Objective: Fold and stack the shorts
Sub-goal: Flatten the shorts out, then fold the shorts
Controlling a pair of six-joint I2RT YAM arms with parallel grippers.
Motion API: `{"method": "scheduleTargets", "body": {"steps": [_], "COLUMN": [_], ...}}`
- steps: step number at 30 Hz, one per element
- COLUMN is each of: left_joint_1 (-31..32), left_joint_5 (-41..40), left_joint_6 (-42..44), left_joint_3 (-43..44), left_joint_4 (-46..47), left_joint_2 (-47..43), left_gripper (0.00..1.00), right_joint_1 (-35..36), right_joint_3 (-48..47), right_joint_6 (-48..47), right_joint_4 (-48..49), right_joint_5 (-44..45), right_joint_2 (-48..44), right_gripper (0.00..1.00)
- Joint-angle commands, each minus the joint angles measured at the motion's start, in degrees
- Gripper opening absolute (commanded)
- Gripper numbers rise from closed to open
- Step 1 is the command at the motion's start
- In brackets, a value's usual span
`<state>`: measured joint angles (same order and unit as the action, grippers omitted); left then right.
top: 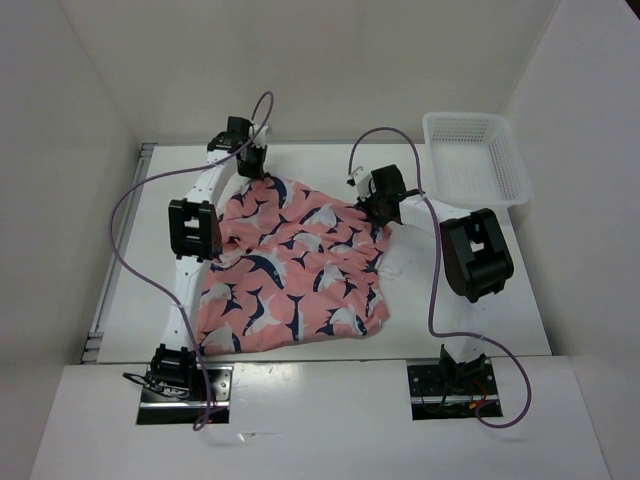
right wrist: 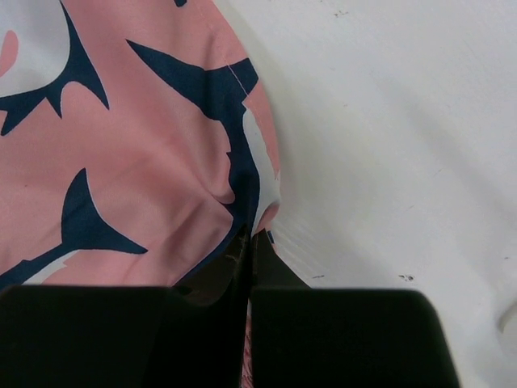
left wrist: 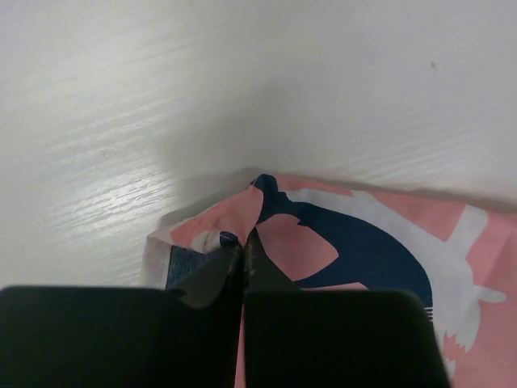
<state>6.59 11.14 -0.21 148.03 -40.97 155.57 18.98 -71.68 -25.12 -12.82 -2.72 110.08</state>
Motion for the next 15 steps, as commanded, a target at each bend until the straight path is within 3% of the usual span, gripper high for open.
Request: {"method": "scheduleTargets", "body": {"steps": [1, 7, 11, 15], "left_joint_1": [1.2, -0.3, -2.7, -3.9], "left_joint_5": [0.4, -3.9, -6.9, -6.9], "left_joint_6": [0.2, 0.2, 0.2, 0.2], "left_joint_3": [2.5, 8.9, 20.4, 30.3], "left_joint_4": [-0.1, 2.1, 2.1, -4.3], "left_joint_2": [2.0, -5.6, -8.5, -8.6], "left_gripper": [0.00, 0.00, 0.00, 0.00], "right_joint_1": [0.5, 0.5, 0.5, 0.5], "right_joint_3": [-1.4, -9.5, -14.4, -16.2], "right_joint_6": [-1.2, -4.1, -7.0, -9.8], "right_joint_4": [2.4, 7.3, 9.1, 11.2], "right_joint_5": [2.3, 11.2, 16.1, 18.9], "right_joint_2": [-1.0, -0.5, -0.5, -0.5], "right_gripper": [0.00, 0.00, 0.00, 0.00]}}
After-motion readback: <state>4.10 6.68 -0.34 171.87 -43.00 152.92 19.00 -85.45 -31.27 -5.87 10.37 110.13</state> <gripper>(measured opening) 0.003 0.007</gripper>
